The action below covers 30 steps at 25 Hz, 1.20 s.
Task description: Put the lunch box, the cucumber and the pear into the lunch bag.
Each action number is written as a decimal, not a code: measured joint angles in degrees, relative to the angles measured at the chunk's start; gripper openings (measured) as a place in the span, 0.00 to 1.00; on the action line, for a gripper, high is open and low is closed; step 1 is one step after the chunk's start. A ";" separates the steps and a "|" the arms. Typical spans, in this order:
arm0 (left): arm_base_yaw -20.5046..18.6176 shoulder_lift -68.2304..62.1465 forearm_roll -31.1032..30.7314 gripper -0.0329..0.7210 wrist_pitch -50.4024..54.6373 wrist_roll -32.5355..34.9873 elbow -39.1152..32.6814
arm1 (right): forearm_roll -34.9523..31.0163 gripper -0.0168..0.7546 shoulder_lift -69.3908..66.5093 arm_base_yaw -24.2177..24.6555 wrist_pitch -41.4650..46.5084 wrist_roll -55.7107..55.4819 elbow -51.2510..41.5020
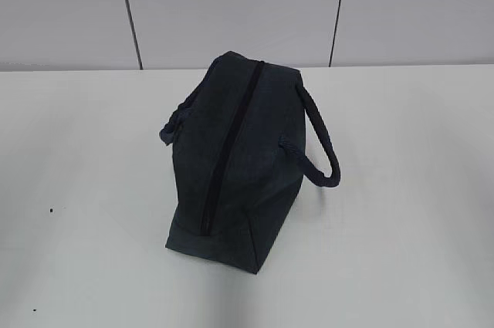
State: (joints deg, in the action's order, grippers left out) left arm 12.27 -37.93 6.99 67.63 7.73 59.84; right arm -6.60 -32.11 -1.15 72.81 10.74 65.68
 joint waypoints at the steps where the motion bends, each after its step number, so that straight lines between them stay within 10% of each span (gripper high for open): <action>1: 0.00 1.89 0.24 0.44 0.98 0.00 0.00 | 0.07 0.66 3.03 0.00 0.00 -0.58 -1.87; 19: 0.00 37.27 -2.37 0.44 5.03 -0.18 -26.44 | 3.40 0.66 33.21 0.00 0.23 -1.34 -29.50; 30: 0.00 38.85 -2.57 0.44 -3.83 -0.18 -29.72 | 6.01 0.66 33.21 0.00 -6.01 -1.83 -36.96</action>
State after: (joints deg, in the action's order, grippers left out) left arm 12.27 0.93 4.42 63.80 7.55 30.12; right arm -0.59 1.10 -1.15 66.81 8.92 28.72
